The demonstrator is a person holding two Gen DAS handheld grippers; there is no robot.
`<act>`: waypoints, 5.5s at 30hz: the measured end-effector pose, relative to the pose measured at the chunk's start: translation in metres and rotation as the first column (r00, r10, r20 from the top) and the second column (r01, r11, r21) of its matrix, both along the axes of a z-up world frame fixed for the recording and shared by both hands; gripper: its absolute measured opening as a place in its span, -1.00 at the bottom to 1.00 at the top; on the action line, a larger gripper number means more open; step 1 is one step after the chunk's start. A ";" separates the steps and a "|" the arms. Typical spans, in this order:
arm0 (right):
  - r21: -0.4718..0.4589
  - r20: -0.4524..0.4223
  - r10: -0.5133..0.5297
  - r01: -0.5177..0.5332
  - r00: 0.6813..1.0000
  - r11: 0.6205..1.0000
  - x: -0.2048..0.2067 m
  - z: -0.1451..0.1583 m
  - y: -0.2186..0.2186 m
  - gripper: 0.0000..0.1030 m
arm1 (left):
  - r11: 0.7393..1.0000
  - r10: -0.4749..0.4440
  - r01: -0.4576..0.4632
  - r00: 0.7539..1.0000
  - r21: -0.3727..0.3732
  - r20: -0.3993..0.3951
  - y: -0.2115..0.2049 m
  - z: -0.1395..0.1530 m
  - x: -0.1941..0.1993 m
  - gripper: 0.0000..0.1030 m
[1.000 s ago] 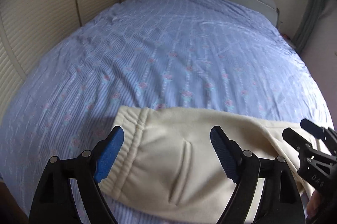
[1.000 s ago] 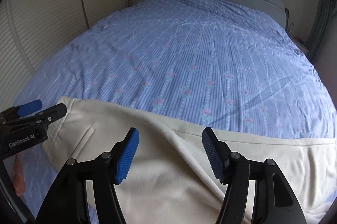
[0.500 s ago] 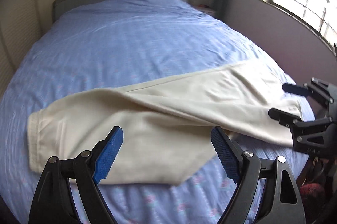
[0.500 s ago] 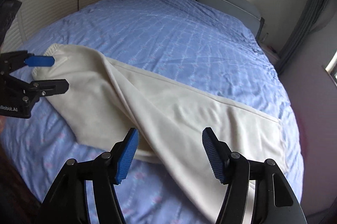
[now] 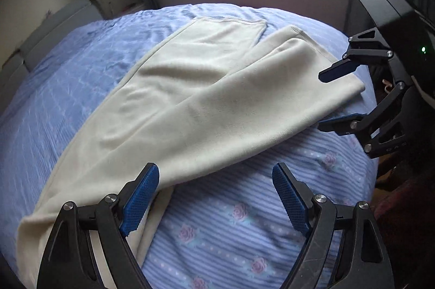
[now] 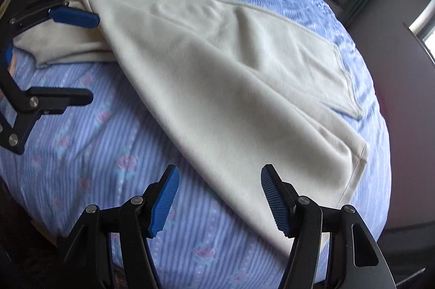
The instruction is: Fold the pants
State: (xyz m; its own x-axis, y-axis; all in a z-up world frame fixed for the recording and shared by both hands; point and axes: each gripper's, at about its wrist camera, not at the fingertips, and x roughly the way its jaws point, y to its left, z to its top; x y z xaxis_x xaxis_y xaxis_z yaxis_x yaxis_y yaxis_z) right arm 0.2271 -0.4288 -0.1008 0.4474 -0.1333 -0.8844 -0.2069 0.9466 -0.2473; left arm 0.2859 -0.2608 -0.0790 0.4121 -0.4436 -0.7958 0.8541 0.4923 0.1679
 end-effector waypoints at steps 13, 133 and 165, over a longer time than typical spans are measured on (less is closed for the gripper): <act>-0.012 -0.036 -0.161 0.160 0.986 0.987 -0.034 -0.027 -0.068 0.23 | 0.983 -0.092 0.086 0.995 0.164 0.031 -0.052 -0.055 0.006 -0.11; 0.253 0.240 0.280 -0.338 0.930 0.906 0.081 0.067 0.395 0.38 | 0.536 0.805 -0.821 0.567 -0.197 -0.174 0.458 0.028 0.014 0.44; 0.292 0.206 0.228 -0.282 0.952 0.914 0.161 0.026 0.504 0.38 | 0.484 0.753 -0.829 0.557 -0.278 -0.350 0.538 -0.036 0.191 -0.13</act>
State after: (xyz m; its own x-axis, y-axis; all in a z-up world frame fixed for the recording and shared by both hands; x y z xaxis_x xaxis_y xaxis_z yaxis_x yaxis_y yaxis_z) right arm 0.3879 0.0749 -0.0749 0.5708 0.2769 -0.7730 -0.4338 0.9010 0.0024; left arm 0.4764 0.2774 -0.1146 0.6292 -0.2593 -0.7327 0.0608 0.9562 -0.2862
